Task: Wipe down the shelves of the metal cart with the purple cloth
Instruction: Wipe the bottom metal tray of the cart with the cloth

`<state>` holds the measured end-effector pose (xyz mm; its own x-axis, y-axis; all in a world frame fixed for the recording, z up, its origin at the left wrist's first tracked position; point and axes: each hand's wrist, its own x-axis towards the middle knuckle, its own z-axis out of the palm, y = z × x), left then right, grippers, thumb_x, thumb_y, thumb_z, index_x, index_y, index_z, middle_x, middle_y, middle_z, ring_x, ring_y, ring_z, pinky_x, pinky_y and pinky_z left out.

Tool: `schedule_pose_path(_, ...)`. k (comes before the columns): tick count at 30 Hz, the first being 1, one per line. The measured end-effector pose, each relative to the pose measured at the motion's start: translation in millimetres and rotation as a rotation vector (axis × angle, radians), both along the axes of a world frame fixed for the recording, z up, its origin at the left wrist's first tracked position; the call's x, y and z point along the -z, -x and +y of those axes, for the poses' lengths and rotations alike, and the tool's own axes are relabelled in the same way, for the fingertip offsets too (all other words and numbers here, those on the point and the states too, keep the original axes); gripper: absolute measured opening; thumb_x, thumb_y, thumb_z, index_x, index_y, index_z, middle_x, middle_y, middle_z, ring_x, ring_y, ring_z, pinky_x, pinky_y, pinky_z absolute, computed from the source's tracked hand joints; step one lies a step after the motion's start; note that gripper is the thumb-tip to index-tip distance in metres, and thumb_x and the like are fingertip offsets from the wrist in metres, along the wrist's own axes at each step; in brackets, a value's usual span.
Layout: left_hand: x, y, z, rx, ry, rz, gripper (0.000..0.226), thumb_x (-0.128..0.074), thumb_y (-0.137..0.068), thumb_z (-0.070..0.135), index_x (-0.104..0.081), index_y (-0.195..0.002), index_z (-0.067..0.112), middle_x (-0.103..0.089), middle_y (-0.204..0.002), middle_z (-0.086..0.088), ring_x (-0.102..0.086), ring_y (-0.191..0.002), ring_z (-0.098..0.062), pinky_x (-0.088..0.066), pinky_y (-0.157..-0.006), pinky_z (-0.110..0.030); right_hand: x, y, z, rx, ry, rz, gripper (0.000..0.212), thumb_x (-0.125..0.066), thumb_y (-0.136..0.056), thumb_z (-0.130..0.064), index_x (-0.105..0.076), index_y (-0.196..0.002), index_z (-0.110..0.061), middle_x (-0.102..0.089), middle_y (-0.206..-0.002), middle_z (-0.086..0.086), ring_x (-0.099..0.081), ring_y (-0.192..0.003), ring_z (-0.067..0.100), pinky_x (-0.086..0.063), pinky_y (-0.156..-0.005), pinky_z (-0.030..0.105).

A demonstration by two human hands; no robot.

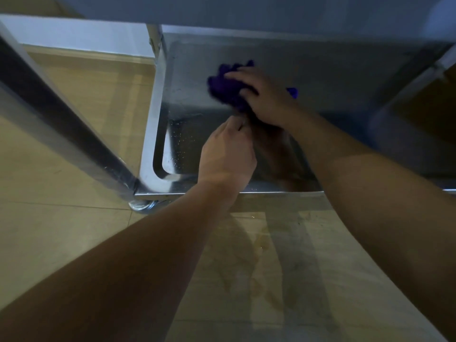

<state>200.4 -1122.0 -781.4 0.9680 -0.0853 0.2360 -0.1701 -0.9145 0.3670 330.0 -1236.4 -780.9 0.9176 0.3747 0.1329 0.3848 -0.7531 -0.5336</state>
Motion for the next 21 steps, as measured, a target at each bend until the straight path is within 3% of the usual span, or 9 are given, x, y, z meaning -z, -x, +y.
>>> schedule_pose_path(2, 0.9, 0.4, 0.4, -0.013, -0.017, -0.027, 0.025, -0.048, -0.091, 0.014, -0.068, -0.107, 0.013, -0.062, -0.109, 0.000, -0.059, -0.094, -0.019, -0.038, -0.072, -0.023, -2.1, 15.0, 7.6, -0.128, 0.015, 0.040, 0.046, -0.046, -0.098, -0.008, -0.047, -0.141, -0.023, -0.038, -0.151, 0.001, -0.029, -0.140, 0.015, -0.014, -0.109, 0.019)
schedule_pose_path(5, 0.2, 2.2, 2.6, -0.009, -0.044, -0.044, 0.024, -0.049, -0.091, 0.014, -0.068, -0.106, 0.013, -0.062, -0.107, -0.001, -0.059, -0.096, -0.020, -0.044, -0.074, -0.027, -1.0, 20.2, -2.0, -0.090, 0.013, 0.022, 0.046, -0.045, -0.099, -0.010, -0.047, -0.142, -0.025, -0.038, -0.152, 0.001, -0.030, -0.141, 0.017, -0.017, -0.112, 0.024)
schedule_pose_path(9, -3.4, 3.4, 0.8, 0.020, -0.073, 0.004, 0.028, -0.047, -0.093, 0.015, -0.067, -0.112, 0.015, -0.060, -0.117, 0.001, -0.056, -0.106, -0.018, -0.047, -0.078, -0.032, 8.1, 13.5, -19.1, 0.337, 0.037, -0.067, 0.046, -0.040, -0.098, -0.017, -0.043, -0.143, -0.030, -0.037, -0.152, -0.001, -0.031, -0.141, 0.023, -0.027, -0.115, 0.041)
schedule_pose_path(11, -5.0, 6.4, 2.5, 0.024, -0.045, 0.027, 0.029, -0.046, -0.094, 0.017, -0.066, -0.115, 0.018, -0.059, -0.122, 0.004, -0.056, -0.108, -0.017, -0.048, -0.079, -0.031, 9.0, 13.9, -19.6, 0.441, 0.060, -0.075, 0.046, -0.038, -0.099, -0.019, -0.042, -0.143, -0.031, -0.036, -0.152, -0.002, -0.028, -0.141, 0.024, -0.029, -0.113, 0.046)
schedule_pose_path(15, -7.0, 29.3, 27.3, 0.106, -0.009, 0.033, 0.034, -0.047, -0.096, 0.020, -0.060, -0.127, 0.018, -0.055, -0.132, 0.004, -0.052, -0.119, -0.016, -0.044, -0.094, -0.027, 7.4, 17.5, -12.4, 0.433, 0.075, -0.072, 0.046, -0.038, -0.098, -0.019, -0.041, -0.142, -0.031, -0.035, -0.152, -0.003, -0.029, -0.141, 0.023, -0.029, -0.113, 0.047)
schedule_pose_path(21, -23.5, 65.5, 97.4, 0.215, -0.138, 0.059, 0.034, -0.044, -0.092, 0.023, -0.066, -0.115, 0.012, -0.060, -0.124, -0.002, -0.056, -0.110, -0.024, -0.052, -0.087, -0.041, 4.3, 39.7, 30.4, 0.359, 0.038, -0.053, 0.048, -0.040, -0.093, -0.016, -0.047, -0.139, -0.026, -0.040, -0.148, 0.001, -0.034, -0.136, 0.027, -0.033, -0.110, 0.046)
